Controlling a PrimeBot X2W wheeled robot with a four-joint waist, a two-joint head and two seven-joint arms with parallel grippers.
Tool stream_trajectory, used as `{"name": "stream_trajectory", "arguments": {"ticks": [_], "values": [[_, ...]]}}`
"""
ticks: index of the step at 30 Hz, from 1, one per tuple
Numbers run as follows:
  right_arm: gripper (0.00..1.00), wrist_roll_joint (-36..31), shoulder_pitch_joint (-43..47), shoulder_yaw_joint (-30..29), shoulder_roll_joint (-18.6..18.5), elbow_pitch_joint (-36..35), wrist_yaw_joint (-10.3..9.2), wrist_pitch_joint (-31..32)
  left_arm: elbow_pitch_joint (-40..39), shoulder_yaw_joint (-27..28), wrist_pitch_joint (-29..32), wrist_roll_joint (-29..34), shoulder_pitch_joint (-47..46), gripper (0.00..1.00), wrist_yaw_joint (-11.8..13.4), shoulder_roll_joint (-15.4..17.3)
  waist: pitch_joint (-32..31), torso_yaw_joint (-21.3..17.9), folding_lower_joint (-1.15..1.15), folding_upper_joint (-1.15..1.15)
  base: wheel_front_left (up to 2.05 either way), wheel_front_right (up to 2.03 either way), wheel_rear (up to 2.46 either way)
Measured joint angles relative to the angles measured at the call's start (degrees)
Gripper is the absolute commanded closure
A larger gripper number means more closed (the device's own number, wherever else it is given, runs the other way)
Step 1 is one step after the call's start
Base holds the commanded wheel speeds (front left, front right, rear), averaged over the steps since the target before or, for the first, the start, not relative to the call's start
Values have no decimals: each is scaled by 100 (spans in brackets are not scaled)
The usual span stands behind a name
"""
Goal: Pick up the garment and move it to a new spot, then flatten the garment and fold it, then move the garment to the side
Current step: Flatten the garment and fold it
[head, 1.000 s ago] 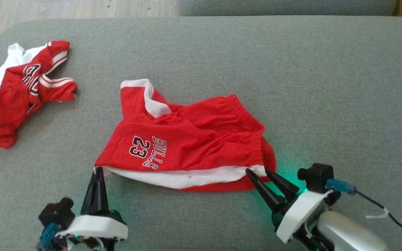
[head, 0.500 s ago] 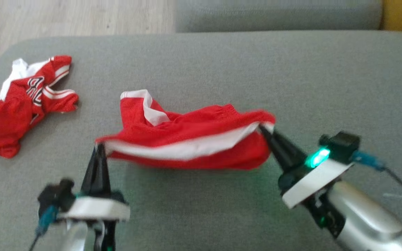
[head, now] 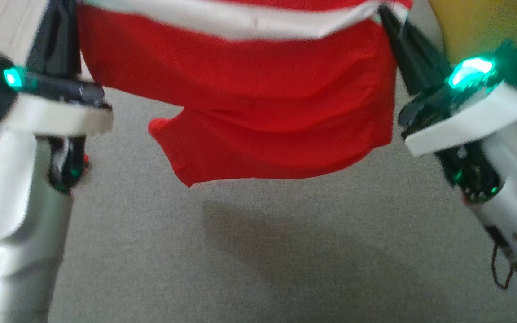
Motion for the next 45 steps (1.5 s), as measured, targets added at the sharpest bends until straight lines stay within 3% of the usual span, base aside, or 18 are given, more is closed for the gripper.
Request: {"name": "stream_trajectory", "arguments": {"ticks": [6,12,20,22,25,29,38,45], "values": [[100,92,-450,-48,-56,233,0,643,148,-84,639,-1,-476,100,59,31,282,-36,0,0,0,0,0],[100,-97,-1222,96,-23,902,0,836,711,-174,680,23,-803,100,278,-123,914,-59,2,0,0,0,0],[100,-1006,-2811,124,153,2132,0,-63,1280,-155,-269,510,-2149,100,659,-337,1689,-63,4,0,0,0,0],[100,-1450,-3300,100,194,2535,0,-324,1267,-86,-409,557,-2596,100,664,-546,1882,-14,4,0,0,0,0],[100,-1640,-3317,89,235,2775,0,-393,1251,-47,-419,590,-2477,100,634,-712,1904,102,2,0,0,0,0],[100,-1723,-2728,146,265,2739,0,-411,1179,179,-419,572,-1523,100,598,-849,1810,179,1,0,0,0,0],[100,-1712,364,617,505,2323,0,-404,1463,902,-410,452,1933,100,398,-1340,1418,168,0,0,0,0,0],[100,-1667,1909,296,795,1958,0,-404,1380,1091,-410,436,3084,100,288,-1451,903,192,-1,0,0,0,0]]}}
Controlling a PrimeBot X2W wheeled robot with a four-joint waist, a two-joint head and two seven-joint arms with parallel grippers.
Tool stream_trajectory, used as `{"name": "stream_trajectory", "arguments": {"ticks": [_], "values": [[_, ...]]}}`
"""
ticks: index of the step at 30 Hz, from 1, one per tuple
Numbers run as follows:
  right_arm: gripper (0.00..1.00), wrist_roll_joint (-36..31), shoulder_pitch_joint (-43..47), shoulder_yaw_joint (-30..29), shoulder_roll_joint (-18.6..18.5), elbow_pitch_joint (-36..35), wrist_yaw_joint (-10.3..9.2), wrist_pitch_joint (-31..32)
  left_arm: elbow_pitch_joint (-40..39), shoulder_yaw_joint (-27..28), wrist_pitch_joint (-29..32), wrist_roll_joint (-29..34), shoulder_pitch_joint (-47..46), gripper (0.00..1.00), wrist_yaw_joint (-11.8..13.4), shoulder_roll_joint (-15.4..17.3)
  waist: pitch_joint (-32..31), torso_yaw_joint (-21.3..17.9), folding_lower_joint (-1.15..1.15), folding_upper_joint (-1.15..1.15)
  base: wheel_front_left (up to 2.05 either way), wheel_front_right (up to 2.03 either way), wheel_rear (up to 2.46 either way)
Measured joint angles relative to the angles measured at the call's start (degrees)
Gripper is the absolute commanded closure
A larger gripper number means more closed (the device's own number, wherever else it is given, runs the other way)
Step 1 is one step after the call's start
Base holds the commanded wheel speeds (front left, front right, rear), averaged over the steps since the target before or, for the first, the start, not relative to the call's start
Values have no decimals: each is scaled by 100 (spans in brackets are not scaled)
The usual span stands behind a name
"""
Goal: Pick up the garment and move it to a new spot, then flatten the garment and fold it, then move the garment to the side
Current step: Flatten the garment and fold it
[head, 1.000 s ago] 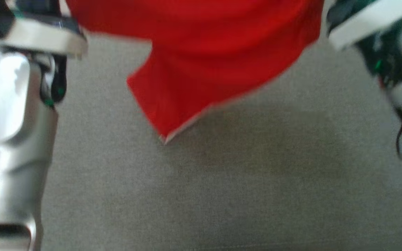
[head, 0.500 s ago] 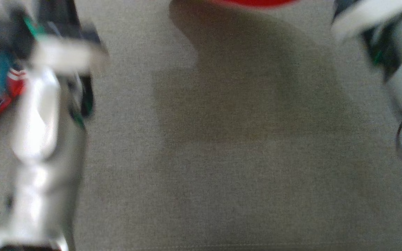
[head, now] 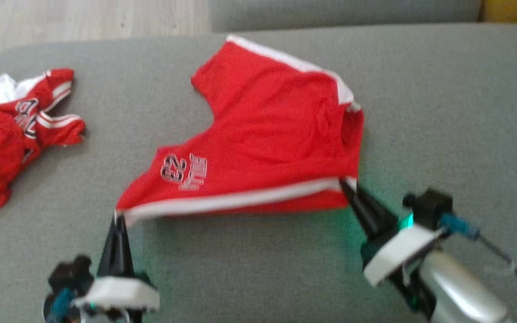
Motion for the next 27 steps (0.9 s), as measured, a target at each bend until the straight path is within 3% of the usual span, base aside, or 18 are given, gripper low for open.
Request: {"name": "stream_trajectory", "arguments": {"ticks": [8,15,18,22,27], "values": [[100,142,1412,-196,174,-297,0,1,-151,-109,0,-196,1074,100,67,5,-685,16,-1,0,0,0,0],[100,299,1824,-361,180,-587,0,1,-346,-114,0,-321,1179,100,116,9,-770,-106,1,0,0,0,0],[100,541,1747,-515,322,-598,0,1,-314,-146,0,-19,667,100,22,13,-652,-167,1,0,0,0,0],[100,1090,1234,-580,601,-522,0,1,52,-439,1,326,-758,100,-161,209,-351,-247,2,0,0,0,0],[100,1450,193,-590,716,-302,0,1,872,-1071,614,315,-2649,100,-258,521,148,-385,3,0,0,0,0]]}}
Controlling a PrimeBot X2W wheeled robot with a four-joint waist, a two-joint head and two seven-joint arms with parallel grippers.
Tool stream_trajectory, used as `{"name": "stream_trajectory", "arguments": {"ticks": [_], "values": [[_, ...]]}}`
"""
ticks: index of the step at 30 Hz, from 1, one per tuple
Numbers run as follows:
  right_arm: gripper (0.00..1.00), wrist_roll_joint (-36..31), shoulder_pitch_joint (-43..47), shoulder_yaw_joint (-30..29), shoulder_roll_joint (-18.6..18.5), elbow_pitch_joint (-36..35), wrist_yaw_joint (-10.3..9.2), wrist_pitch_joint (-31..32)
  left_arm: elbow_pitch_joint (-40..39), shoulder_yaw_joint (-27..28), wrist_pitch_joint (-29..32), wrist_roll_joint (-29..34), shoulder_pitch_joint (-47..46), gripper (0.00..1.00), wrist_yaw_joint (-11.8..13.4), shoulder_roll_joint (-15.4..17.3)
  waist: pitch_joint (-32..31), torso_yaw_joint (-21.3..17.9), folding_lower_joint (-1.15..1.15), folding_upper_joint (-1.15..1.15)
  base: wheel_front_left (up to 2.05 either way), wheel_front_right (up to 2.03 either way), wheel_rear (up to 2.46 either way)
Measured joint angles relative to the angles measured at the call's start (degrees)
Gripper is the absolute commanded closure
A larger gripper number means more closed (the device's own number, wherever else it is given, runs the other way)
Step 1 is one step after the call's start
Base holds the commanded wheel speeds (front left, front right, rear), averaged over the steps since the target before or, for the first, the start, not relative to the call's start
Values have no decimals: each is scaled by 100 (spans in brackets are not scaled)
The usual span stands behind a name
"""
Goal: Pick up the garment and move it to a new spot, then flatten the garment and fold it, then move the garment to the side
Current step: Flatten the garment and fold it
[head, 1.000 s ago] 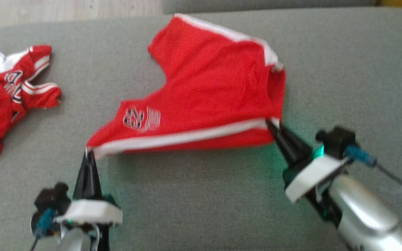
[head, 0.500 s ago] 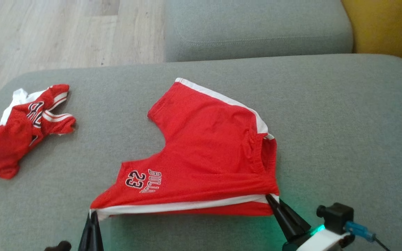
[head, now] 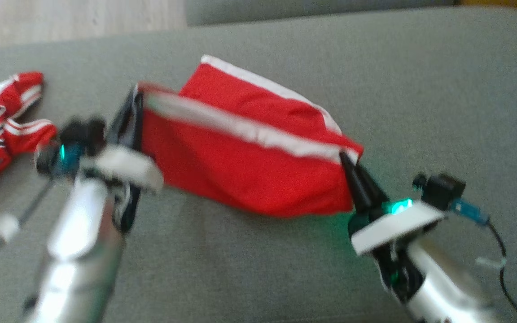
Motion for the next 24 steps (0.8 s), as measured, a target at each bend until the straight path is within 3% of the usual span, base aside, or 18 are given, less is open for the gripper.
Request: {"name": "stream_trajectory", "arguments": {"ticks": [8,15,24], "values": [[100,334,-903,2,269,272,0,-1,720,-1262,442,-598,-1759,100,-31,466,812,-371,0,0,0,0,0],[100,595,-1237,11,424,279,0,-1,1399,-1681,443,-750,-2331,100,-31,835,1228,-788,0,0,0,0,0],[100,650,-1506,174,553,334,0,-1,2175,-2031,286,-802,-3025,100,-31,851,1676,-1173,-1,0,0,0,0]]}}
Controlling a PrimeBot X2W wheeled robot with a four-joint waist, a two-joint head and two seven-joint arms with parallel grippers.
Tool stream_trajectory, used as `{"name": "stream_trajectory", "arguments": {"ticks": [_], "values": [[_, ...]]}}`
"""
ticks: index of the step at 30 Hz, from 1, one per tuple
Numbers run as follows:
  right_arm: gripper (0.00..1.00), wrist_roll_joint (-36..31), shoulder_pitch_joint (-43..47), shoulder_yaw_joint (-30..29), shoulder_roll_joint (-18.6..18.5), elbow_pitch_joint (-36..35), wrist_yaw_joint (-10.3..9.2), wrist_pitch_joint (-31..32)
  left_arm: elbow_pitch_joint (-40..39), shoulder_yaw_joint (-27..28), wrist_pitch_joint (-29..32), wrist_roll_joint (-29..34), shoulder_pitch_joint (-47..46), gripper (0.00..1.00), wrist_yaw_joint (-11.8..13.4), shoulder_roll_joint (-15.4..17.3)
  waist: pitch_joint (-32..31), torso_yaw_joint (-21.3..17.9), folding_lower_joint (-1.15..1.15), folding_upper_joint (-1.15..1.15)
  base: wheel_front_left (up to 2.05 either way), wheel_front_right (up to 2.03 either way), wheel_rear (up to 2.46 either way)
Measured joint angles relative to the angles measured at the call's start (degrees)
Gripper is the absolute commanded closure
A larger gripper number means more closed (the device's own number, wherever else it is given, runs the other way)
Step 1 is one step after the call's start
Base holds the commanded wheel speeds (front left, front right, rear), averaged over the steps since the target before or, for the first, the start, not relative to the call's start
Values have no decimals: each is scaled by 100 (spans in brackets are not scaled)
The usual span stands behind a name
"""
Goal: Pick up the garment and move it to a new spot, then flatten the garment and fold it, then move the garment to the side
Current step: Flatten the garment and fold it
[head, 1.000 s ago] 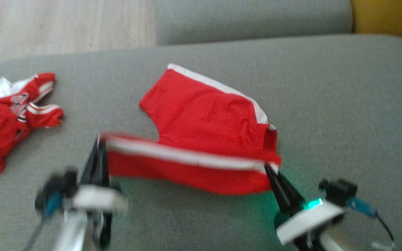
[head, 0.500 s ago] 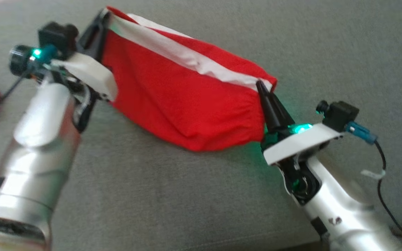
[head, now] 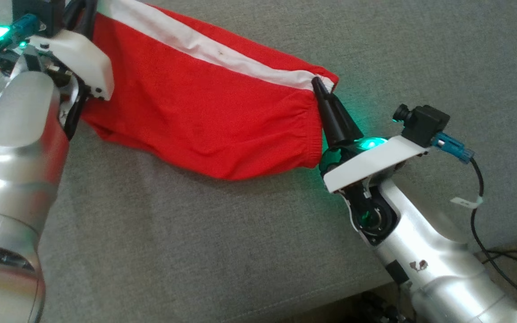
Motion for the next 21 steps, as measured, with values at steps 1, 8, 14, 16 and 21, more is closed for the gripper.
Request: {"name": "stream_trajectory", "arguments": {"ticks": [1,8,14,16,21], "values": [[83,23,-30,34,8,18,0,0,108,-18,0,7,-44,87,0,1,27,-24,0,0,0,0,0],[0,-205,-66,36,30,214,0,0,680,-14,-397,-1,-74,0,44,-43,-22,-49,-1,0,0,0,0],[0,-934,144,-517,8,333,0,0,920,166,-756,-282,140,0,60,-241,-266,53,-2,0,0,0,0],[0,-1212,359,-740,3,367,0,0,953,240,-809,-417,353,0,60,-321,-356,99,-2,0,0,0,0],[0,-2063,927,-1506,21,374,0,0,955,566,-859,-710,1035,0,107,-505,-571,243,-2,0,0,0,0]]}}
